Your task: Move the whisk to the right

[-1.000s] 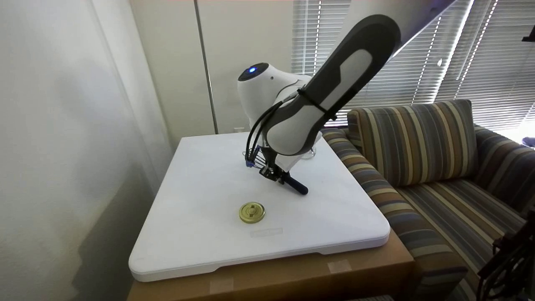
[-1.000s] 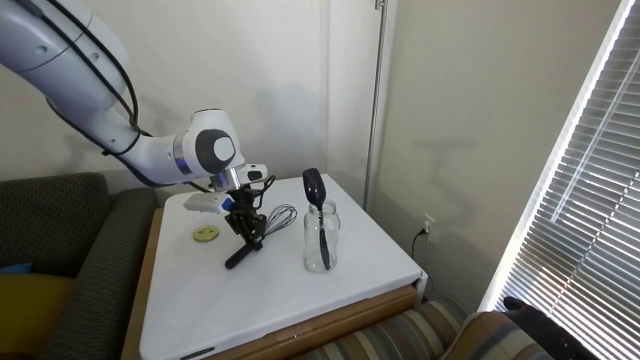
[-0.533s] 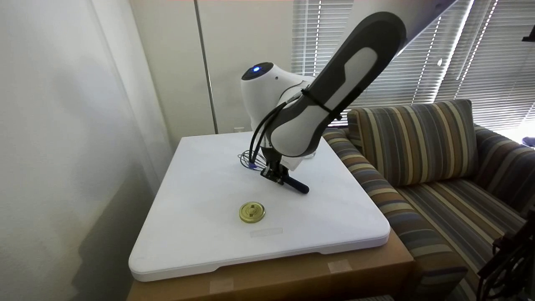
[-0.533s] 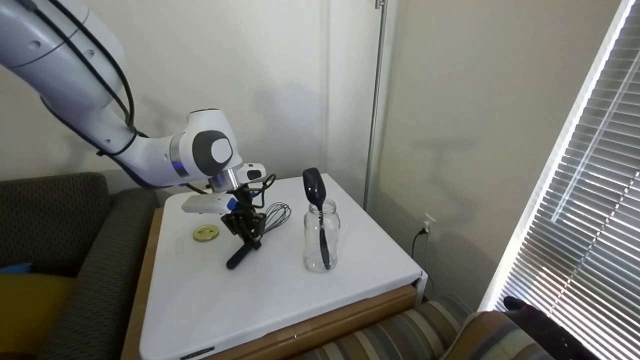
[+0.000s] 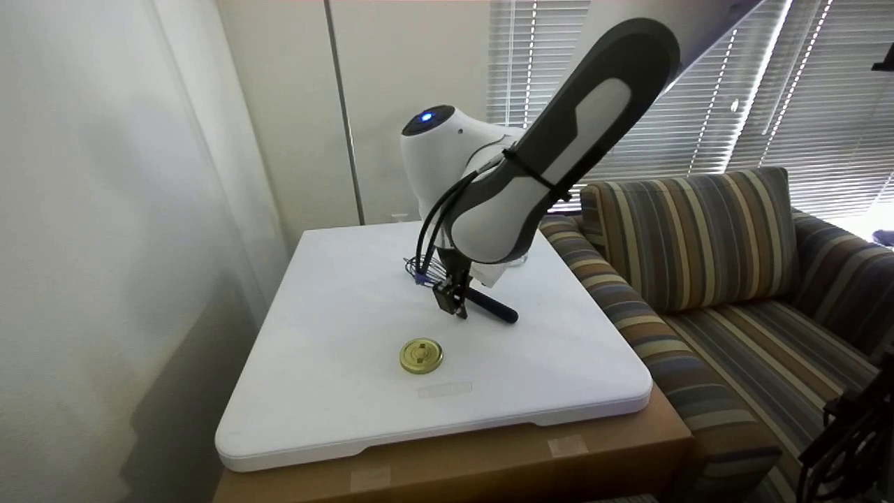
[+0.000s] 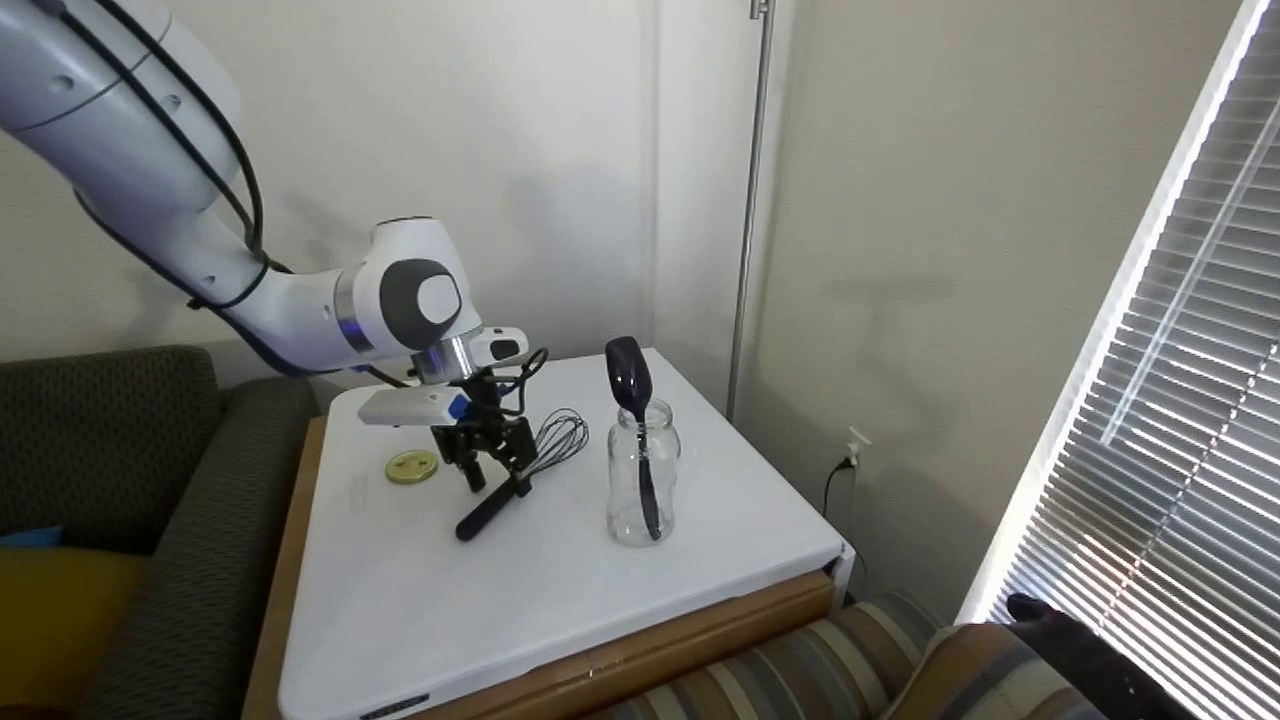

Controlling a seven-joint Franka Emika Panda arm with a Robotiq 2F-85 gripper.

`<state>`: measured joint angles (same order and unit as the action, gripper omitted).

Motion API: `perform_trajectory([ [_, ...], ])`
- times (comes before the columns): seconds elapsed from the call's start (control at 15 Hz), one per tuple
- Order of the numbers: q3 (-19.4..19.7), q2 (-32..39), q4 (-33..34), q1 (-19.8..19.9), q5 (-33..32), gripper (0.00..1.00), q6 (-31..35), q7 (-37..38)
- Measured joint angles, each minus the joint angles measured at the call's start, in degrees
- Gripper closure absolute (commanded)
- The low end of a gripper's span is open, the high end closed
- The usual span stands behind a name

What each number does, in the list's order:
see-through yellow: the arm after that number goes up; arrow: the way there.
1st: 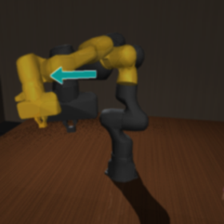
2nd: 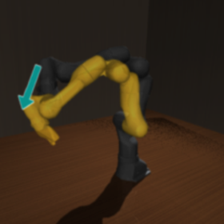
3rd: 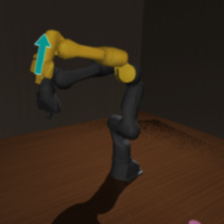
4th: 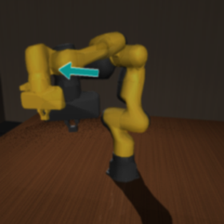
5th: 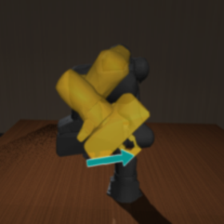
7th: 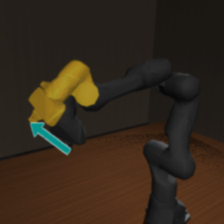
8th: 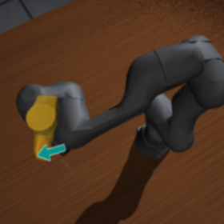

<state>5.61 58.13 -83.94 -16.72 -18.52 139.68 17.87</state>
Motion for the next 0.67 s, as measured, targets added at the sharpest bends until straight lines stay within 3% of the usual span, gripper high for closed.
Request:
perform_trajectory([
  [0.67,-1.1,-16.9,-1.7,-8.2,0.2,0.0,-23.1,3.5],
])
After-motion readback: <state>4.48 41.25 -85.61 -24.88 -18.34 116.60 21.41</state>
